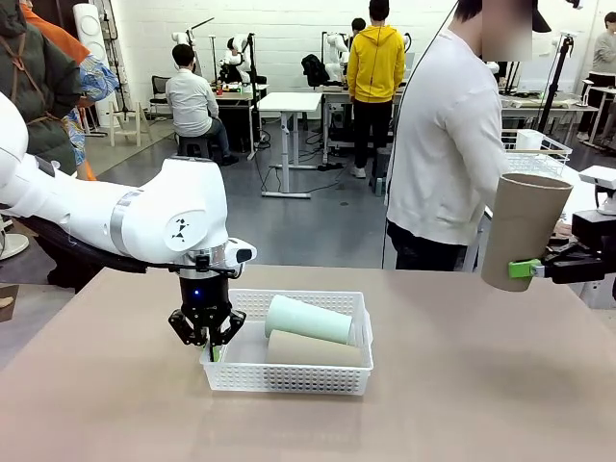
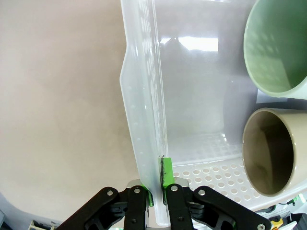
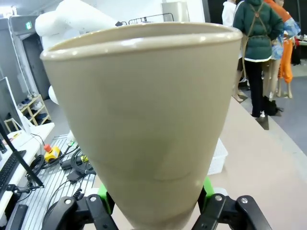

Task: Clean and organize the cups into the basket.
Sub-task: Pick up the Reusable plastic cup from the right side of the table and stack it inside the Organizing basket in the center of the table.

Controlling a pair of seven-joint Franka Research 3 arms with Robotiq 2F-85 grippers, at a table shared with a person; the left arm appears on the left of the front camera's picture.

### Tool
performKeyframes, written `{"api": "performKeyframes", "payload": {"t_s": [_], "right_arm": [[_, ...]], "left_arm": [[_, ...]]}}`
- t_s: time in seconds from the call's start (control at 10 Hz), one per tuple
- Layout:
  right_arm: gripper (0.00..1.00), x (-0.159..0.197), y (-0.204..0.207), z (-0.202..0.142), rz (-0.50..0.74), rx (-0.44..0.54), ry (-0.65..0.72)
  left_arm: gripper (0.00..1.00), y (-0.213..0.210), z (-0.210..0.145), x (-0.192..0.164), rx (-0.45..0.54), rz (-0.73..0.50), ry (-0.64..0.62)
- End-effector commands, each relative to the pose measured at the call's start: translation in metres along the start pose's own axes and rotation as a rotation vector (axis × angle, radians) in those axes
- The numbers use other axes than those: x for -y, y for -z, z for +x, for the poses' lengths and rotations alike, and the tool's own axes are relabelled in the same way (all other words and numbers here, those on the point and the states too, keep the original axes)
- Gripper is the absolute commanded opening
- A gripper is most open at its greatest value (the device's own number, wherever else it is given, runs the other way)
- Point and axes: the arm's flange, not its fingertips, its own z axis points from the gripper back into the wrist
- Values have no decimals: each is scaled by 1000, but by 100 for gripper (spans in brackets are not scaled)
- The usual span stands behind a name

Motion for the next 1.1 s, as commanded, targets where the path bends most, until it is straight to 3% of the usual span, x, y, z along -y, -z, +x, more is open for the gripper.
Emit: {"api": "performKeyframes", "payload": {"t_s": [0.0, 0.4, 0.5, 0.6, 0.8, 1.0], "right_arm": [[72, 3, -1, -6, 2, 4, -2], [72, 3, -1, -6, 2, 4, -2], [79, 2, 0, -5, 0, 2, 8], [79, -9, 21, 39, -51, -129, 4], [79, 4, 73, 105, -53, -295, 93], [79, 32, 141, 142, -53, -492, 216]], "left_arm": [[0, -2, -1, 1, 5, 1, 3], [0, -2, -1, 1, 5, 1, 3], [0, -2, -1, 1, 5, 1, 3], [0, -2, -1, 1, 5, 1, 3], [0, -2, -1, 1, 5, 1, 3], [0, -2, -1, 1, 5, 1, 3]]}}
